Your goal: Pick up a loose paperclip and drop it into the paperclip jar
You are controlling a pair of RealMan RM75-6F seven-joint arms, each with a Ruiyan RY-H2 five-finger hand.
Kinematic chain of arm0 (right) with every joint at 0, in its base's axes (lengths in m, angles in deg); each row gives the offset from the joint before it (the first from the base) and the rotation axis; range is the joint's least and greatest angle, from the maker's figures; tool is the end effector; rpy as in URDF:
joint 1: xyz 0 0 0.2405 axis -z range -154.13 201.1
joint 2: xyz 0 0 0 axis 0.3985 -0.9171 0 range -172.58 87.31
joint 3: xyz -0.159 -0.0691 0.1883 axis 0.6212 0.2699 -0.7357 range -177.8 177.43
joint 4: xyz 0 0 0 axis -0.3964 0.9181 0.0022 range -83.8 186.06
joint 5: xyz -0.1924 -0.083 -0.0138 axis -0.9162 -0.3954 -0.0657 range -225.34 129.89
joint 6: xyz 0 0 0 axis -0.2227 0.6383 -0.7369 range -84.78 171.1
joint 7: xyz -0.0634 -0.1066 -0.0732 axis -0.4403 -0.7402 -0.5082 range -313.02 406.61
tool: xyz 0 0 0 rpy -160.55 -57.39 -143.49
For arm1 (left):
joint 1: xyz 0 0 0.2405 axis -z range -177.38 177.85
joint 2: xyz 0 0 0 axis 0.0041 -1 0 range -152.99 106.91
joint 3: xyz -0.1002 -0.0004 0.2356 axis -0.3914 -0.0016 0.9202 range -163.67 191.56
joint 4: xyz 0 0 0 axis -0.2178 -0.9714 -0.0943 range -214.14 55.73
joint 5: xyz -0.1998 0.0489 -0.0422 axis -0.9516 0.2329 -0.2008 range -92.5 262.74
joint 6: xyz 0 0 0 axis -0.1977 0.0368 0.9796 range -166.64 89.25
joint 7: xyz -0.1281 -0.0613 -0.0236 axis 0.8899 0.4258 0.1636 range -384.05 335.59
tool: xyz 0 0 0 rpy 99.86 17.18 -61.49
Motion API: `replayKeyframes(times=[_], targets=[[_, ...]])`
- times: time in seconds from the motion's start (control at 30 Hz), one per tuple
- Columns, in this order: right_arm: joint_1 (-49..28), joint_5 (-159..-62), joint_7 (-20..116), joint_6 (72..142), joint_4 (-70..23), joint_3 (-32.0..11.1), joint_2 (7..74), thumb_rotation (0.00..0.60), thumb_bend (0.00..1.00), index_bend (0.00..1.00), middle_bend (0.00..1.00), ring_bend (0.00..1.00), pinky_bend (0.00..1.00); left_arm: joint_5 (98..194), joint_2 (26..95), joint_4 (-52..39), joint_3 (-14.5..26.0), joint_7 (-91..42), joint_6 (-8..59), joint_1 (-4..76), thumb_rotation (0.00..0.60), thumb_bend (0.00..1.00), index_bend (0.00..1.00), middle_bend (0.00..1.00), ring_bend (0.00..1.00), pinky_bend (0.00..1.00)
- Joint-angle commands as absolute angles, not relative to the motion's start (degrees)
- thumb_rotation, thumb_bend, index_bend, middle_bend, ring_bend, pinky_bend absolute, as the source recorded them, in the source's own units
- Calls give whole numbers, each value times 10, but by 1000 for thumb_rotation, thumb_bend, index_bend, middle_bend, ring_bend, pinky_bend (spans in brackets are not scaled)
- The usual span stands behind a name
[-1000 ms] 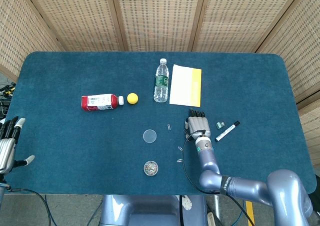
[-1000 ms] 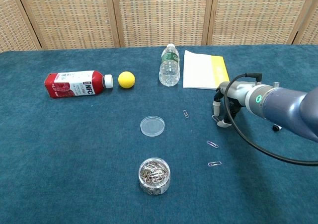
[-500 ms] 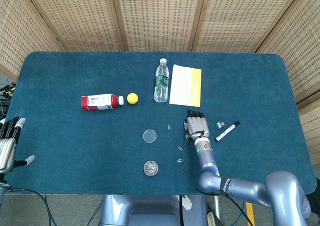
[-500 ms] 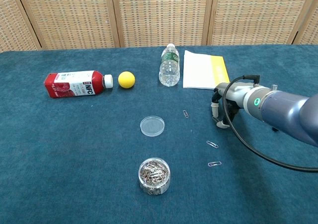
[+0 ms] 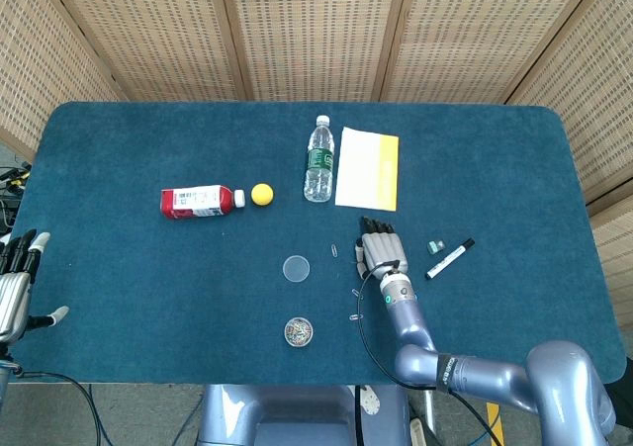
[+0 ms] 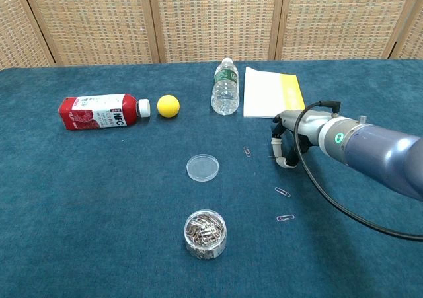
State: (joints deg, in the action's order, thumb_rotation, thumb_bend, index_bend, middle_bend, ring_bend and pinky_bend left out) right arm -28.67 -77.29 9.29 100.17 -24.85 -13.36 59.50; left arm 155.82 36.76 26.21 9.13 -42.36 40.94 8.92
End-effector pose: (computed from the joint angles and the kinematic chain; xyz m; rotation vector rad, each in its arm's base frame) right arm -0.1348 -0.3625 -0.0783 1.6935 -1.1787 0.6429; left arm -0.2938 0.2000 0.1636 -1.3442 -0.9293 -0.6660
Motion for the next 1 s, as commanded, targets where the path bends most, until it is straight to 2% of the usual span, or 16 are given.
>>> replayKeyframes(times=[0.03,0.27,0.47,0.7,0.83,1.0], targets=[[-281,-789,105,1004,-252,-136,592,600,434,730,14,0,87,1559,368,262,92,-423,410,89,600,28,0,0,0,0],[-269,-844,143,1025,-284,-149,574,600,434,734,21,0,90,1560,366,263,92,-422,411,89,600,28,0,0,0,0],[-253,-921,177,1039,-370,-150,523,600,434,734,21,0,90,1563,364,265,93,-418,412,88,600,28,0,0,0,0],[-224,-1103,238,1052,-447,-93,470,600,434,735,28,0,90,1568,362,266,95,-415,414,87,600,28,0,0,0,0],[-215,-1207,277,1058,-452,-55,461,600,434,735,33,0,90,1570,363,268,97,-418,413,87,600,28,0,0,0,0],[-228,-1274,332,1034,-447,-41,467,600,434,735,33,0,90,1573,364,270,98,-423,416,87,600,28,0,0,0,0]])
